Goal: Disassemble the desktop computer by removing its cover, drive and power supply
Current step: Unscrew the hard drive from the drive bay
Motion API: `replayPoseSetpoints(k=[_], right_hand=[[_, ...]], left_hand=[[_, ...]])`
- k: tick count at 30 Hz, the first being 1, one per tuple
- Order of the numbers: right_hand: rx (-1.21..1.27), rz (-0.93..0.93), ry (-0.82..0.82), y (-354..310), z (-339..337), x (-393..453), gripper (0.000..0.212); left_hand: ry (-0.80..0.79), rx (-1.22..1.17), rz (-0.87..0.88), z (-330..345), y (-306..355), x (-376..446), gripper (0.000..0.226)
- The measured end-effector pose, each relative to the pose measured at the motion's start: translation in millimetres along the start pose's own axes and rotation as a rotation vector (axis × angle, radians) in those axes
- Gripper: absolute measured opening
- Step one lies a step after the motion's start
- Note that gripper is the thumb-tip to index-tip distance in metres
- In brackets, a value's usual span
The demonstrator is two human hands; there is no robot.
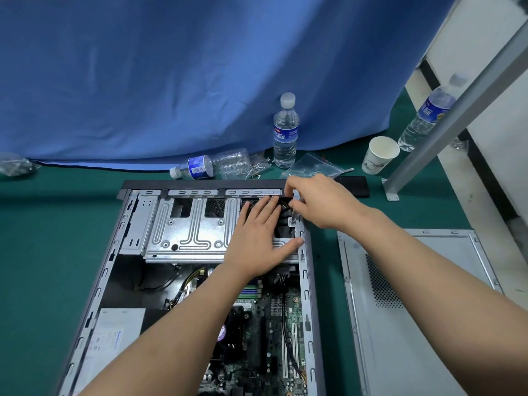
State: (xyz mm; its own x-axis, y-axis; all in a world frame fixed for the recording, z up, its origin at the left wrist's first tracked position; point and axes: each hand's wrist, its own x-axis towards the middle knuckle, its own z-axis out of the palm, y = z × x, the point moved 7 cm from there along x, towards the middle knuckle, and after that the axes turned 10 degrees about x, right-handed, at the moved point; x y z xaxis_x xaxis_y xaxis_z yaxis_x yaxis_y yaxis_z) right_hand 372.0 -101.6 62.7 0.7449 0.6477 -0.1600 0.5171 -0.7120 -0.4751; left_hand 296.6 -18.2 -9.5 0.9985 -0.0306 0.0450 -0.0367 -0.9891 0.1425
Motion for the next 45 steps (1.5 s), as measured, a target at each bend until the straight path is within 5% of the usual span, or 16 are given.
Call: replayPoseSetpoints(k=[30,33,38,45], right_hand=[[0.091,0.088,0.071,14,-4,-3,0.014],[0.100,0.094,0.074,15,-4,-3,0.014],[0.146,0.102,0.086,17,-6,-4,0.010],[0.207,0.105,0.123,23,-8,-5,0.009]], left_hand=[[0.009,-0.043,-0.003,0,-1,0,0.094],[0.023,-0.168,-0.011,-4,-2,1,0.084],[0.138,-0.381,-0.042,-17,-8,0,0.038],[0.157,-0.431,-0.173,-15,4,12,0.022]])
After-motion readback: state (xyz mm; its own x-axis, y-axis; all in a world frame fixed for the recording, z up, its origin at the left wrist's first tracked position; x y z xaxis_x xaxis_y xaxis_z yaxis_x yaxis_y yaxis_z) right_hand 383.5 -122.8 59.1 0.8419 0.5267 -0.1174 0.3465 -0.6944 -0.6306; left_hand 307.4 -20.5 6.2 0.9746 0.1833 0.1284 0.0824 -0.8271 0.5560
